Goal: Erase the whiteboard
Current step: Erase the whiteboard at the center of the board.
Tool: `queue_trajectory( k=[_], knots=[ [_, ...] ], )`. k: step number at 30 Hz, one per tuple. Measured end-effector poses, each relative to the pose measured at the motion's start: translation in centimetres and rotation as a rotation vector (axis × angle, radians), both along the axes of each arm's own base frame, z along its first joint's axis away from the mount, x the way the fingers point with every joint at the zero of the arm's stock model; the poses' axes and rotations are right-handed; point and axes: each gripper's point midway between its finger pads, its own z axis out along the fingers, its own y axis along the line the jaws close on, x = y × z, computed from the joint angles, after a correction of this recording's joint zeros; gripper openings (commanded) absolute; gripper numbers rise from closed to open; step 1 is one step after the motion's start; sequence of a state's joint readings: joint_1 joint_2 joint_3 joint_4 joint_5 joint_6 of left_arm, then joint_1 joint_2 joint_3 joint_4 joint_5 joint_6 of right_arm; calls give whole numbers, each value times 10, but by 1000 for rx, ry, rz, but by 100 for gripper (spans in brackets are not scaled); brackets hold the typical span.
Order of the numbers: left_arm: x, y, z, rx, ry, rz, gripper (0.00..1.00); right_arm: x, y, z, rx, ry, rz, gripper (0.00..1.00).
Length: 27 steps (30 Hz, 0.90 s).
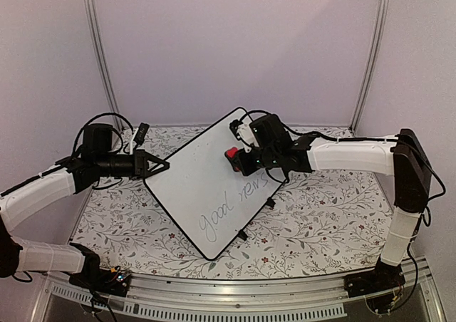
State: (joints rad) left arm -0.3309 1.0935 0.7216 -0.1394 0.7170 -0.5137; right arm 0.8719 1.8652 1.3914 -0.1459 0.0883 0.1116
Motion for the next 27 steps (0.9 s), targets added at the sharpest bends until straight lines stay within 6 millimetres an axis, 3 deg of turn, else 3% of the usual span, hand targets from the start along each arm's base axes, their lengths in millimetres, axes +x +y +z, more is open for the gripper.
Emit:
queue_trajectory(
  k=[27],
  knots=[
    [0, 0, 0, -2, 3, 1, 0, -19, -28, -36, 46, 26, -29, 0]
  ],
)
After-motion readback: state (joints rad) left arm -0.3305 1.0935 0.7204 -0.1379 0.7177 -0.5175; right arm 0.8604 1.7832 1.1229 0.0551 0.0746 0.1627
